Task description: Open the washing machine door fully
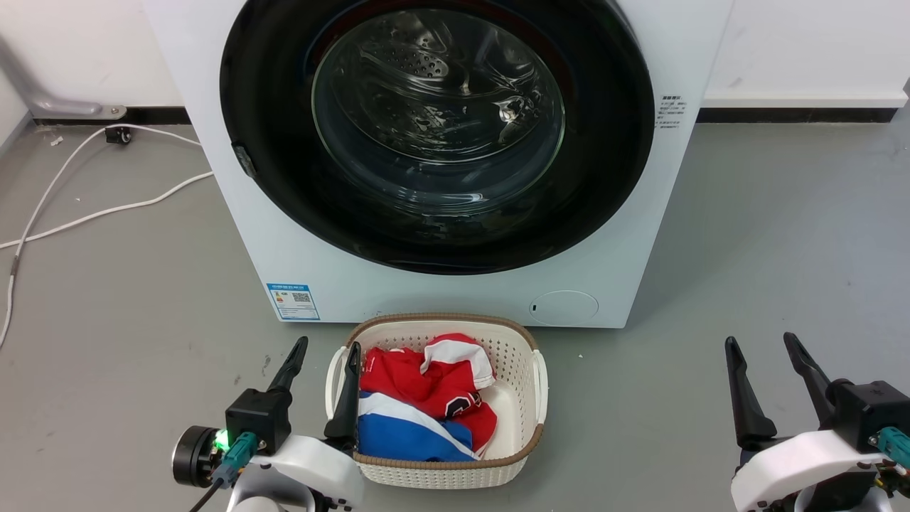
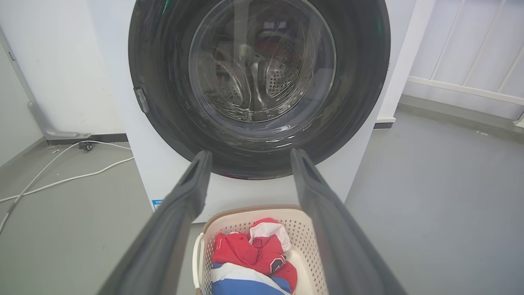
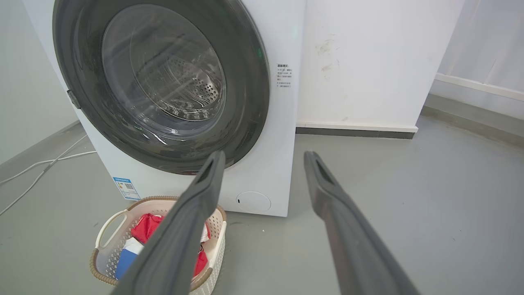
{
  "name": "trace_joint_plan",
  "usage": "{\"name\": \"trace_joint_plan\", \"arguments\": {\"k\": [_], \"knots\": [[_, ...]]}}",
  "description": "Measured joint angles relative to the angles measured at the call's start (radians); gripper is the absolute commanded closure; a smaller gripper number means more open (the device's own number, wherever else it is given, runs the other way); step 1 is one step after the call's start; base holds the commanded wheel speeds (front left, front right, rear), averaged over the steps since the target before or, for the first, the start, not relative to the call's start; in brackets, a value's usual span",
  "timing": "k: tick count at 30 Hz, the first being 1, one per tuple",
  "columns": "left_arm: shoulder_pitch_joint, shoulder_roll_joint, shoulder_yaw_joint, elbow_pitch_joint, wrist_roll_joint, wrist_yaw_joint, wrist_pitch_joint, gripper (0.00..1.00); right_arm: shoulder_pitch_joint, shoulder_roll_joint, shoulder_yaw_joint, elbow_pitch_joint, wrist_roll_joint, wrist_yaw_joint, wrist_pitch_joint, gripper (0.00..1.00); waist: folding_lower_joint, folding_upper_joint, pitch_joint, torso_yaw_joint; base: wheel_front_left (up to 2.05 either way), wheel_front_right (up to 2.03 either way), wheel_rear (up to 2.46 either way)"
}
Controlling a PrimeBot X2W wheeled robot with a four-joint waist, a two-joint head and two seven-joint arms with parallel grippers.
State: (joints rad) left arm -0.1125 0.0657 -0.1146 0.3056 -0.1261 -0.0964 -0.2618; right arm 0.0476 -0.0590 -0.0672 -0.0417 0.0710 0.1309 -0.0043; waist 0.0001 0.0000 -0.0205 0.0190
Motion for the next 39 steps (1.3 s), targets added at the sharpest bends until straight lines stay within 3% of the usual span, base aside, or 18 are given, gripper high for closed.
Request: {"name": "trace_joint_plan", "arguments": {"k": [13, 14, 15, 16, 24, 28, 35, 39], "knots": [[-0.005, -0.005, 0.017, 0.004, 0.022, 0.000, -0.001, 0.00, 0.000, 0.004, -0.004, 0.000, 0.000, 0.000, -0.004, 0.00, 0.0000, 0.0000, 0.002, 0.001, 0.00, 0.00, 0.00], [-0.005, -0.005, 0.018, 0.003, 0.025, 0.000, -0.001, 0.00, 0.000, 0.004, -0.004, 0.000, 0.000, 0.000, -0.004, 0.51, 0.0000, 0.0000, 0.001, 0.001, 0.00, 0.00, 0.00], [-0.005, -0.006, 0.018, 0.003, 0.026, 0.001, -0.001, 0.00, 0.000, 0.004, -0.005, 0.000, 0.002, 0.000, -0.004, 0.70, 0.0000, 0.0000, 0.001, 0.001, 0.00, 0.00, 0.00], [-0.005, -0.006, 0.018, 0.002, 0.027, 0.001, -0.001, 0.00, 0.001, 0.005, -0.005, 0.001, 0.006, 0.000, -0.001, 1.00, 0.0000, 0.0000, 0.001, 0.001, 0.00, 0.00, 0.00], [-0.005, -0.008, 0.023, 0.003, 0.034, 0.001, -0.001, 0.00, 0.003, 0.006, -0.019, 0.005, 0.075, 0.000, 0.005, 1.00, 0.0000, 0.0000, 0.002, 0.000, 0.00, 0.00, 0.00], [-0.005, -0.009, 0.026, 0.003, 0.035, 0.001, -0.001, 0.00, 0.002, 0.006, -0.041, 0.027, 0.344, 0.000, 0.022, 1.00, 0.0000, 0.0000, 0.000, -0.002, 0.00, 0.00, 0.00], [-0.005, -0.011, 0.027, 0.002, 0.037, 0.004, -0.001, 0.00, -0.008, 0.007, -0.070, 0.077, 1.049, 0.000, 0.049, 1.00, 0.0000, 0.0000, -0.002, -0.005, 0.00, 0.00, 0.00], [-0.005, -0.012, 0.030, -0.001, 0.038, 0.004, -0.001, 0.00, -0.027, 0.008, -0.116, 0.103, 1.286, 0.000, 0.051, 1.00, 0.0000, 0.0000, -0.002, -0.008, 0.00, 0.00, 0.00]]}}
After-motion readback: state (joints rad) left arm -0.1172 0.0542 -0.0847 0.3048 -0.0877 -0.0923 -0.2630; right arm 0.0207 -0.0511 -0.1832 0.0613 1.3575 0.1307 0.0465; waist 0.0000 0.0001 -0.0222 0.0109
